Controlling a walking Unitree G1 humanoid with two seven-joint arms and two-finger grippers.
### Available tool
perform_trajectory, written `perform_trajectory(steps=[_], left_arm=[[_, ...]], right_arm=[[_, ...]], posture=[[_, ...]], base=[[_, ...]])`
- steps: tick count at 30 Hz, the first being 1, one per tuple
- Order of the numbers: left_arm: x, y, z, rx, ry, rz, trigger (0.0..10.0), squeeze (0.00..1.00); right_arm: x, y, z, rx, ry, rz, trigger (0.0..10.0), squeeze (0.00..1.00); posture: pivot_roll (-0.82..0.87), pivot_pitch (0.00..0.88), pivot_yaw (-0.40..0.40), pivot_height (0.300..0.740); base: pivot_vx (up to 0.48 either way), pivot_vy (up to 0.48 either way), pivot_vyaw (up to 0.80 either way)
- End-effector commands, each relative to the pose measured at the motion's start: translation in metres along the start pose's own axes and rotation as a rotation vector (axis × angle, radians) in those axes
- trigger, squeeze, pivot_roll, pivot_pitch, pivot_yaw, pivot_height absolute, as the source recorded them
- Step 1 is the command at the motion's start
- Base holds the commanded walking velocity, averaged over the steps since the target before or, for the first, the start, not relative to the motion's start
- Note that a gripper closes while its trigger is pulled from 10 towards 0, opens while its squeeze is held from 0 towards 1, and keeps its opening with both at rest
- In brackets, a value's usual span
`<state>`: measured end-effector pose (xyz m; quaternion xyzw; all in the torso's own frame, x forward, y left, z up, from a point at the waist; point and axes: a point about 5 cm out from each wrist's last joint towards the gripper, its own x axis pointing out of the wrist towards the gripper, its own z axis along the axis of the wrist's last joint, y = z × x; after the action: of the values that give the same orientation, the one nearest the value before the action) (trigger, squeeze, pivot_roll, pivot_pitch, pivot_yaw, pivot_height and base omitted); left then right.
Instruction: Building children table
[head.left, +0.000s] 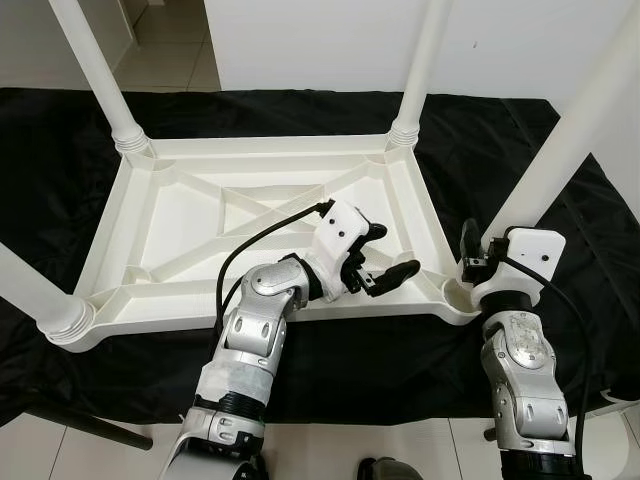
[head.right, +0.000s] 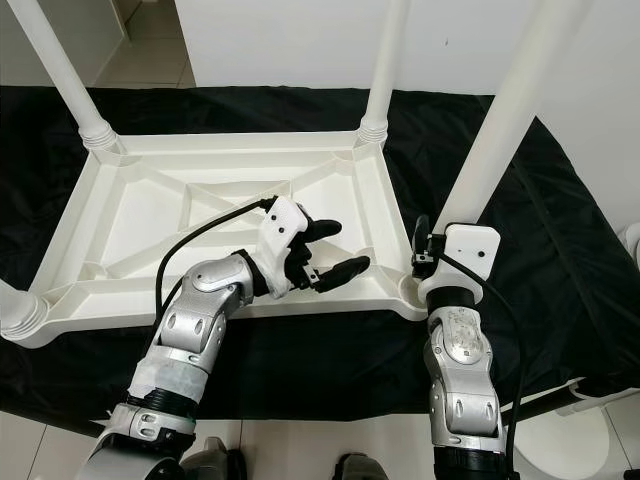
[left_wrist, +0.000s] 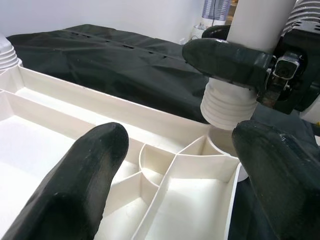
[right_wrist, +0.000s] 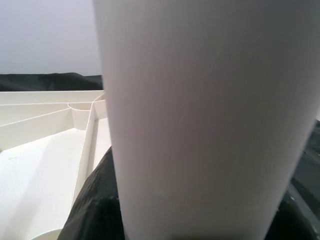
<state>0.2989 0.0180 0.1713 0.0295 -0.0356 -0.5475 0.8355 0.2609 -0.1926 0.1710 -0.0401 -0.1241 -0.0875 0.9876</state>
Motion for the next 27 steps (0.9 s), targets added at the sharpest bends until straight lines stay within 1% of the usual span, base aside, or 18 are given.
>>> perform_trajectory(steps=[1, 27], left_arm=[[0.0065, 0.0165, 0.0073, 0.001, -0.007, 0.296, 10.0, 0.0], [0.0088, 0.0219, 0.0085, -0.015, 0.003, 0.337, 10.0, 0.0]], right_arm=[[0.0017, -0.0018, 0.0027, 0.002, -0.023, -0.011, 10.0, 0.0], [0.0042, -0.0017, 0.0038, -0.002, -0.035, -0.011, 10.0, 0.0]], posture=[[-0.01, 0.02, -0.007, 0.74], [-0.01, 0.015, -0.009, 0.74]], base=[[0.0, 0.0, 0.0], [0.0, 0.0, 0.0]])
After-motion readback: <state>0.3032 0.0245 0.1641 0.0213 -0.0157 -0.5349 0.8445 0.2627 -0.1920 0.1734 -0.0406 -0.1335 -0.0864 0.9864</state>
